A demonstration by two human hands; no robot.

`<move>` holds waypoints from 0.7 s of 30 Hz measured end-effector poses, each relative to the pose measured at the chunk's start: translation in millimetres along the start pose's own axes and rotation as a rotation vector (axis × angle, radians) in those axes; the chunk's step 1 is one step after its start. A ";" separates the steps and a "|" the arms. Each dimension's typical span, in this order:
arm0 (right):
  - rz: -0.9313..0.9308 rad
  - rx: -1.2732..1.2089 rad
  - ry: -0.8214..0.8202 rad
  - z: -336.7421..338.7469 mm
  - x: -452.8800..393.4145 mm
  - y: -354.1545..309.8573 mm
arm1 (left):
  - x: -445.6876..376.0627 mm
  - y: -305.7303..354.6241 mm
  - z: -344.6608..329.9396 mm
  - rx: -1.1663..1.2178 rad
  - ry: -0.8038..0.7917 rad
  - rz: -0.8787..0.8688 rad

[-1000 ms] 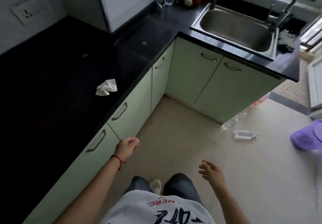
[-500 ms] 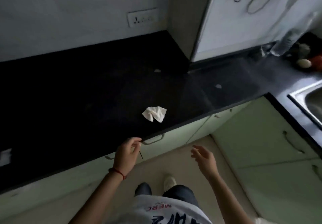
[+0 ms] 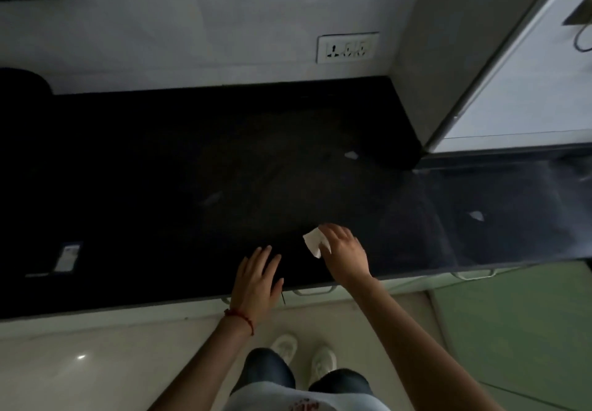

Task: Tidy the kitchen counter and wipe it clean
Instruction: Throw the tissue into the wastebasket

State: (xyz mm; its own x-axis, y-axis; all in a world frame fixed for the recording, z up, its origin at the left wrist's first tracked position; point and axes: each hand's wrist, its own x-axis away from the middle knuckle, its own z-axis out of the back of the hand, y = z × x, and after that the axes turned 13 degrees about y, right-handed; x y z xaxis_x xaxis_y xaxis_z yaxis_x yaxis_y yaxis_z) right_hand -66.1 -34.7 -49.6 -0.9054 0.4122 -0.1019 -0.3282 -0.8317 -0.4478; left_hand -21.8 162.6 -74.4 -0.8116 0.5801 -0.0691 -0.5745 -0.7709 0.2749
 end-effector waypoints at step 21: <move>-0.697 -0.209 0.614 30.3 109.8 32.1 | -30.3 15.8 -6.3 0.124 -0.053 -0.420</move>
State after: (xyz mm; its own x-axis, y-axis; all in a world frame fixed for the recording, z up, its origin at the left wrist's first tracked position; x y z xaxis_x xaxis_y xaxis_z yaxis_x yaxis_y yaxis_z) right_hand -184.2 -27.5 -48.2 -0.2050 0.9631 -0.1743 -0.6325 -0.2663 -0.7274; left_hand -6.9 131.1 -74.0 -0.5017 0.8518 -0.1508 -0.8337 -0.4296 0.3470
